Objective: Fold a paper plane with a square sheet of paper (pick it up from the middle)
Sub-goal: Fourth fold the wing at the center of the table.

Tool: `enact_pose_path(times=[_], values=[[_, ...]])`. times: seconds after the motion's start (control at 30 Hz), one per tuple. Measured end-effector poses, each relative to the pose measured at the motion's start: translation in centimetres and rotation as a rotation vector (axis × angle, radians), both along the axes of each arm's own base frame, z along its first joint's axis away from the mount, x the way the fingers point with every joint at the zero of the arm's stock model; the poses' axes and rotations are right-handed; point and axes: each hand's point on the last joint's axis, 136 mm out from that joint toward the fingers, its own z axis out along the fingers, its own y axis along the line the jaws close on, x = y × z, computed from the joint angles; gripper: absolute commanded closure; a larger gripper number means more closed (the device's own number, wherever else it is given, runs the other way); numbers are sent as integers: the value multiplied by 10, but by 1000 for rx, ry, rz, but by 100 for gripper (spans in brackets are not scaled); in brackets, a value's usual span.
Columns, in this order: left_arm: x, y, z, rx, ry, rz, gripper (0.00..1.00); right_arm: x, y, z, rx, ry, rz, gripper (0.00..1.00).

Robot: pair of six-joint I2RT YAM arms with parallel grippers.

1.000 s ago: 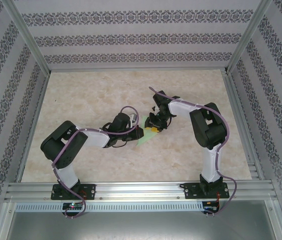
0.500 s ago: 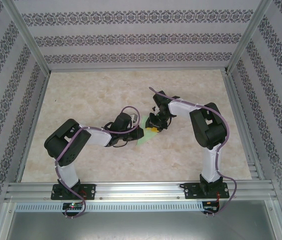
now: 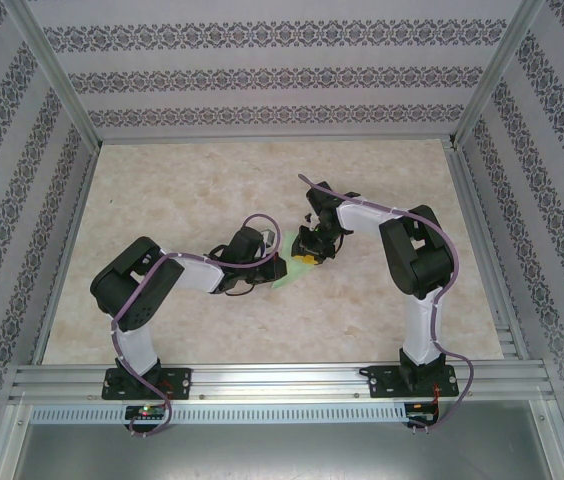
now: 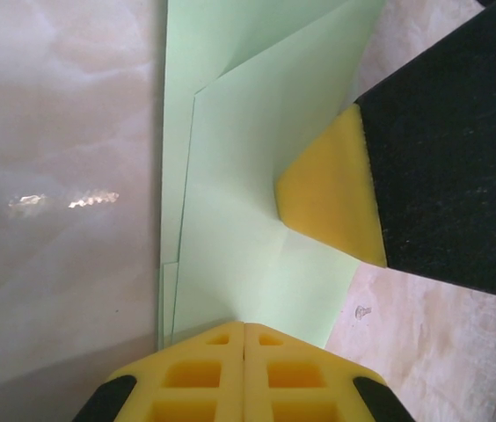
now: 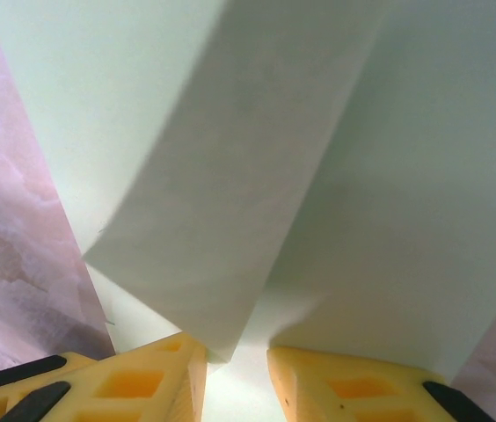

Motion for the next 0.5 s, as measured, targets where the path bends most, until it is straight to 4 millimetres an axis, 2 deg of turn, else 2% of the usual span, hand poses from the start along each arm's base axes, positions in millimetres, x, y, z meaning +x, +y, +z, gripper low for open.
enact_pose_path(times=[0.27, 0.5], values=[[-1, 1, -2, 14, 14, -2, 96, 0, 0, 0, 0, 0, 0, 69], [-2, 1, -4, 67, 42, -26, 97, 4, 3, 14, 45, -68, 2, 66]])
